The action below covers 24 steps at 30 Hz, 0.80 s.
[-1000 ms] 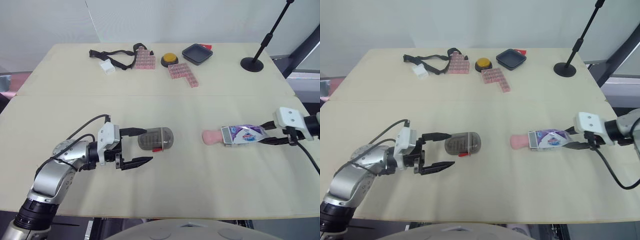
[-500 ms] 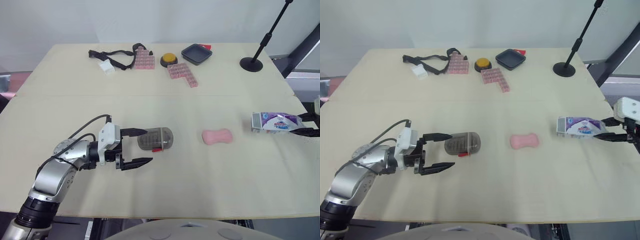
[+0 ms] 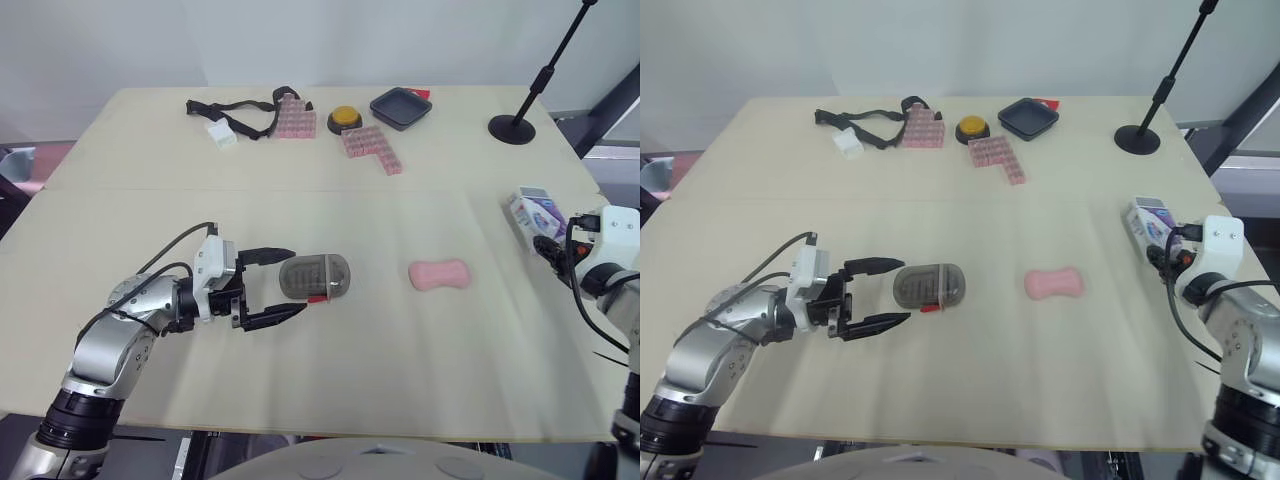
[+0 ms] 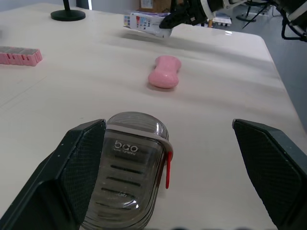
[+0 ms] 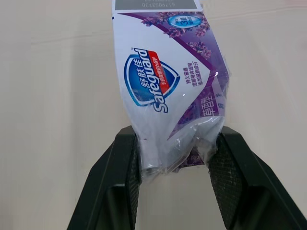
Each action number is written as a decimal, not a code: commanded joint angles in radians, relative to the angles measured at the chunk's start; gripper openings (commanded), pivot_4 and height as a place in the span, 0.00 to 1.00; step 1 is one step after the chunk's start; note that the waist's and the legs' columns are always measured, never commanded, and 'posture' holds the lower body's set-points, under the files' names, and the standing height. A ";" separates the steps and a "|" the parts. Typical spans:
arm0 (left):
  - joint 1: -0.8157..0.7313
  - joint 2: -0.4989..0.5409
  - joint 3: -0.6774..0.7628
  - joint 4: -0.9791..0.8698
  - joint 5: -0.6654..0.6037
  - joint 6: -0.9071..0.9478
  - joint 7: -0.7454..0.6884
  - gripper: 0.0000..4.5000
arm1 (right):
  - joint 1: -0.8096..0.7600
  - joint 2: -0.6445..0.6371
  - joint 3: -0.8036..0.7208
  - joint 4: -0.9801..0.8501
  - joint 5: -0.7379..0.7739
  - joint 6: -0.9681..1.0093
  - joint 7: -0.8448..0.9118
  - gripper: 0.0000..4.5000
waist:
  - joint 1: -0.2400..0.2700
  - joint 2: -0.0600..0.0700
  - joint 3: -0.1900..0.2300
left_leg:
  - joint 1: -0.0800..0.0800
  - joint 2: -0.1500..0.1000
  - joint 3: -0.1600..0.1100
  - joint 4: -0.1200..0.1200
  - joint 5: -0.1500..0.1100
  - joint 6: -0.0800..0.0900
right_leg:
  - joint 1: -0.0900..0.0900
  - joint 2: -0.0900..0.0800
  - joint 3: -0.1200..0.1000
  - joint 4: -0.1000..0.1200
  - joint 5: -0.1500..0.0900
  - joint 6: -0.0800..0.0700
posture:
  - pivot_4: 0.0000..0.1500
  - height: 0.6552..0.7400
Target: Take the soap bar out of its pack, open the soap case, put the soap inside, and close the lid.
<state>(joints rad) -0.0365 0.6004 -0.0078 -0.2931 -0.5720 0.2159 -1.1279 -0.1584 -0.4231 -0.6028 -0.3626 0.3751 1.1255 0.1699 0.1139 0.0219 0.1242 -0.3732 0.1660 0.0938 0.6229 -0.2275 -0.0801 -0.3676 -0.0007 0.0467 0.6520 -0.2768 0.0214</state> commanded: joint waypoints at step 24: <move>0.013 0.000 0.033 -0.079 -0.041 0.015 0.037 1.00 | 0.029 -0.015 0.028 0.003 -0.049 -0.073 -0.075 0.85 | -0.012 0.000 0.000 | 0.007 -0.002 0.000 -0.014 0.003 -0.005 | 0.006 0.000 -0.001 -0.005 0.000 0.001 | 1.00 1.00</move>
<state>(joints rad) -0.0254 0.5971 0.0186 -0.3375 -0.6157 0.2504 -1.0892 -0.1306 -0.4144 -0.5664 -0.3508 0.3363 1.0840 0.0834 0.1023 0.0222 0.1240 -0.3656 0.1639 0.0938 0.6086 -0.2242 -0.0854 -0.3616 -0.0006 0.0459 0.6465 -0.2765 0.0220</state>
